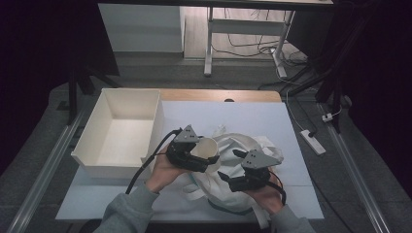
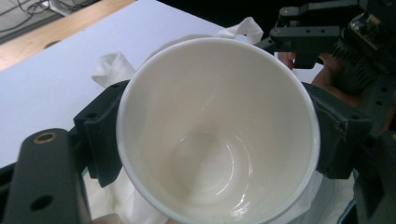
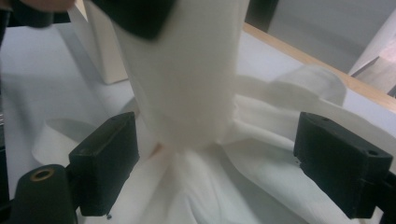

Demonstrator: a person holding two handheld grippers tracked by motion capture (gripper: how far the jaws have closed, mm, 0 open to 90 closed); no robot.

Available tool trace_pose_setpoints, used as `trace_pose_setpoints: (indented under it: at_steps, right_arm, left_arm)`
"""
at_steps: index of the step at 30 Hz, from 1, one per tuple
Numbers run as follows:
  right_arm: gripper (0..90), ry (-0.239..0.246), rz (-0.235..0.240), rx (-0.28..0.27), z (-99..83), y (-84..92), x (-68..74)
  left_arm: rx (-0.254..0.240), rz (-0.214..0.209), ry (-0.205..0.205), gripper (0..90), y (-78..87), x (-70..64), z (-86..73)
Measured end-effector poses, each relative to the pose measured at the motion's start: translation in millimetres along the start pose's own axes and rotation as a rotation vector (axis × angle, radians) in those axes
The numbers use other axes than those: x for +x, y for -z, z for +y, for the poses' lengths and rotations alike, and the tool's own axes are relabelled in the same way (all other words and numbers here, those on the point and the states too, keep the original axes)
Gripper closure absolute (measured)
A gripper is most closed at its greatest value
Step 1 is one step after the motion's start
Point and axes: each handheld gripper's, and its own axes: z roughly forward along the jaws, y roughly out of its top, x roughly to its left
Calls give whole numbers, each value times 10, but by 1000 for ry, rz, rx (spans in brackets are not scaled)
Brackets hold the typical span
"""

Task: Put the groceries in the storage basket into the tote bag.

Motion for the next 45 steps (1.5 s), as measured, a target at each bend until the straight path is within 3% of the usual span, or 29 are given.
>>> trace_pose_setpoints:
  at_steps: [7, 13, 17, 20, 27, 32, 38, 45]
  right_arm:
    - [114, 14, 5, -12, 58, -90, 66]
    - [123, 29, 6, -13, 118, -175, 103]
    - [195, 43, 28, 2, 138, -234, 126]
    - [207, 46, 24, 17, 134, -260, 133]
    - [216, 51, 20, 43, 117, -274, 130]
    - [217, 48, 9, 54, 91, -273, 103]
    - [217, -2, -40, 62, 20, -219, -77]
    - [217, -46, -94, 69, -46, -159, -265]
  left_arm:
    - [-3, -34, 21, 196, -75, -5, -22]
    - [18, -47, 6, 195, -152, -64, -16]
    - [30, -47, -6, 195, -194, -102, -17]
    - [41, -30, -16, 194, -220, -121, -22]
    - [52, -41, -11, 187, -251, -102, -39]
    - [1, -33, -3, 111, -126, -91, -6]
    - [-67, -22, 25, 119, 114, 15, 25]
    - [-73, 44, 63, 129, 264, 181, 1]
